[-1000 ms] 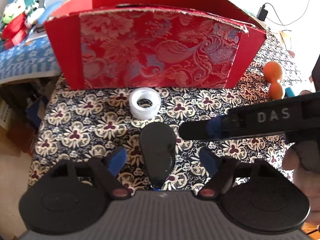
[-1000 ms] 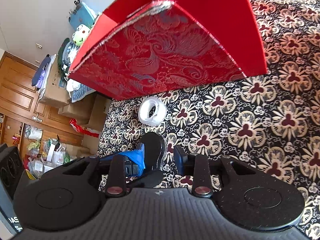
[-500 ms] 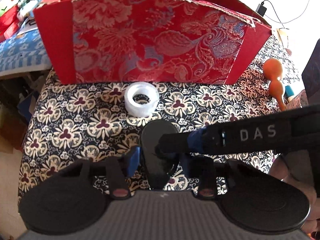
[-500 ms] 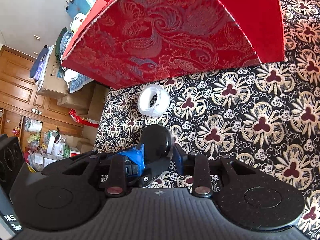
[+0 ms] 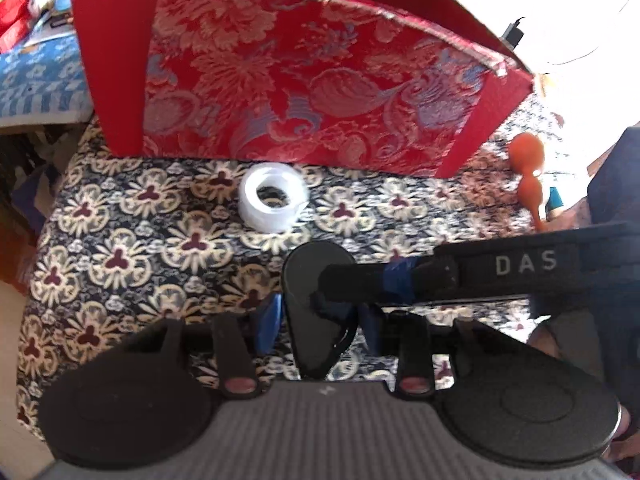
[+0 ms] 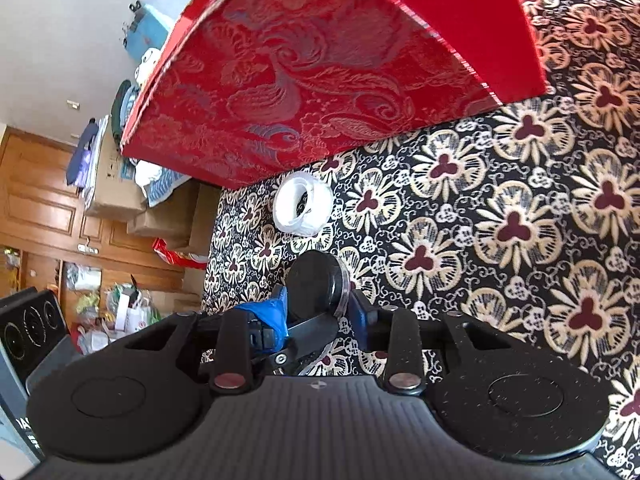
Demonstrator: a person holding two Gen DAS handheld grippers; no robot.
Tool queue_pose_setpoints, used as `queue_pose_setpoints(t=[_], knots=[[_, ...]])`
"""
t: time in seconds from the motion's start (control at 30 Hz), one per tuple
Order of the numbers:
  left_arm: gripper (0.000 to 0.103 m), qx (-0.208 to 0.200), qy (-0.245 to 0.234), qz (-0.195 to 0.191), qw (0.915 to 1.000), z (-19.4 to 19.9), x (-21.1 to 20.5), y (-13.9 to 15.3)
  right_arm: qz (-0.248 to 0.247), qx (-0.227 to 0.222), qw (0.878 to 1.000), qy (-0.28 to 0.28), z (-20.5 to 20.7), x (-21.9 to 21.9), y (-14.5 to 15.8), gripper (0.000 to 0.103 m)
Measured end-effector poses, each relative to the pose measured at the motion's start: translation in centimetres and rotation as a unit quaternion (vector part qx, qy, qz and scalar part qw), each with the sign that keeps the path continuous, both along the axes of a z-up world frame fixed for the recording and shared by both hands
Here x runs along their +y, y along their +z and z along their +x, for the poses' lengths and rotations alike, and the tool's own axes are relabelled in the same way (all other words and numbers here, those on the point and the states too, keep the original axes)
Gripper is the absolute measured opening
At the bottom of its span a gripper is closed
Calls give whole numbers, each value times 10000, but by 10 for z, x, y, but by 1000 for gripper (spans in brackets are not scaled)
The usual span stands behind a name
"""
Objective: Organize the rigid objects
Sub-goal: 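Lift the mouse with the right gripper and carry it into the red box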
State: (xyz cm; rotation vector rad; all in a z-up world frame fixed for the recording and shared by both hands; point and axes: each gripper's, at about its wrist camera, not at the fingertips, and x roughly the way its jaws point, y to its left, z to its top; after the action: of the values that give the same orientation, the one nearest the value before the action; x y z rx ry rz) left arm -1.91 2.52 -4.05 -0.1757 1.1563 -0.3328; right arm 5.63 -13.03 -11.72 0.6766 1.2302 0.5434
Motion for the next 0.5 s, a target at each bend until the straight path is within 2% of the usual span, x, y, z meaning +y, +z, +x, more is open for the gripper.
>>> queue_pose_setpoints(t=[0.2, 0.5], knots=[[37, -255, -317, -202, 9990, -4, -14, 15, 207, 95, 9995, -231, -6, -22, 6, 19], [37, -763, -989, -526, 9908, 4, -47, 59, 182, -498, 9951, -833, -23, -59, 59, 14]])
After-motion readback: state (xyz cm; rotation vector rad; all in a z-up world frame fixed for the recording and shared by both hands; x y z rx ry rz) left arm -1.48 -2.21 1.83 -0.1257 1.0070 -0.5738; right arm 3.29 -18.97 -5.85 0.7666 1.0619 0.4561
